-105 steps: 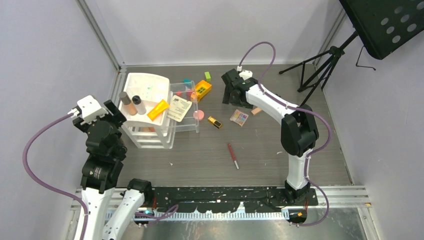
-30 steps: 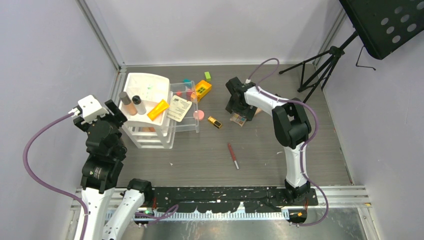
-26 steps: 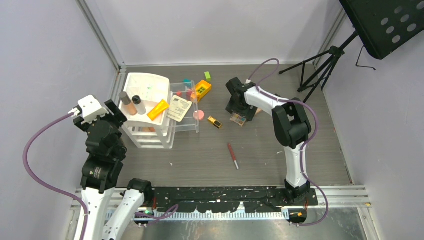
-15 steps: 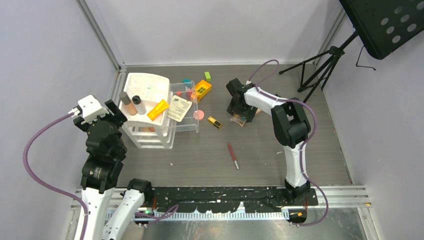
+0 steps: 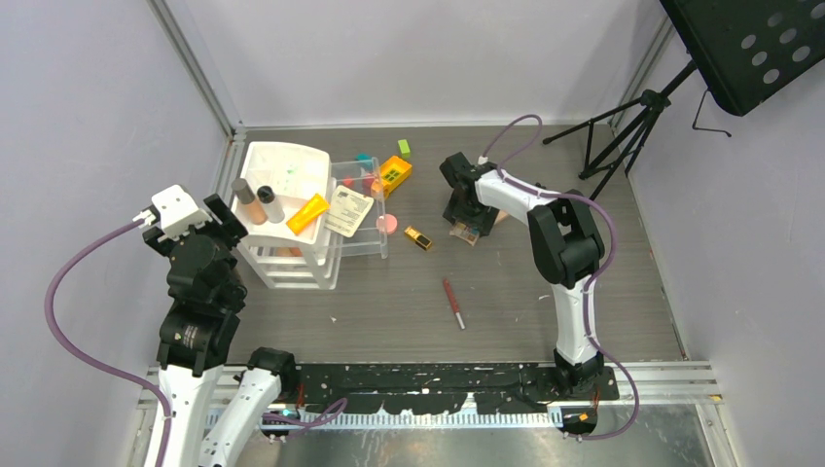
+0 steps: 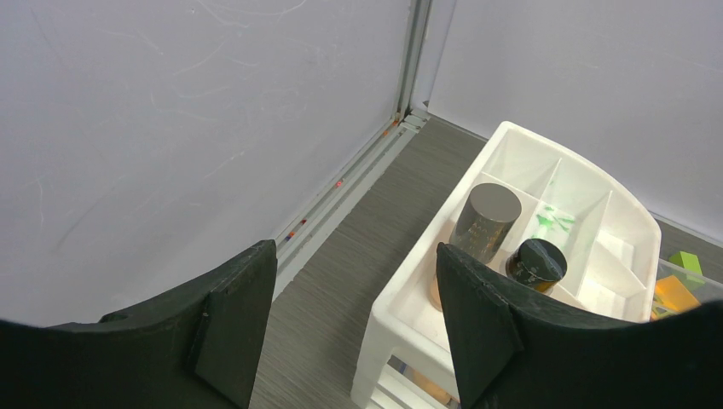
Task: Organize the makeup
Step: Pick up the makeup from the center of the board.
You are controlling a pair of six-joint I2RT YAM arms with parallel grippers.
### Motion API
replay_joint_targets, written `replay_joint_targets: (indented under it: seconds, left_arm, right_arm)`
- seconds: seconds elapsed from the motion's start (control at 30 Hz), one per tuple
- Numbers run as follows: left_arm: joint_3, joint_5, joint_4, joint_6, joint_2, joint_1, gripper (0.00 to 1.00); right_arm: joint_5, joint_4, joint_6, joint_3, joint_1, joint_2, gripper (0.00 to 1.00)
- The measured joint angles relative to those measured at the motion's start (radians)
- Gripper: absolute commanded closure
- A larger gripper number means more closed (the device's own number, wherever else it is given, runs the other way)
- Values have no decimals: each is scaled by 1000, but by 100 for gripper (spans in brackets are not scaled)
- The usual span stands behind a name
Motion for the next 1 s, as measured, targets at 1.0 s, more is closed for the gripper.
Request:
replay_joint_targets:
  seconds: [1.0]
  left_arm:
    - [0, 5, 0, 0, 0, 0, 30]
  right_arm:
    - [146, -124, -234, 362, 35, -13, 36]
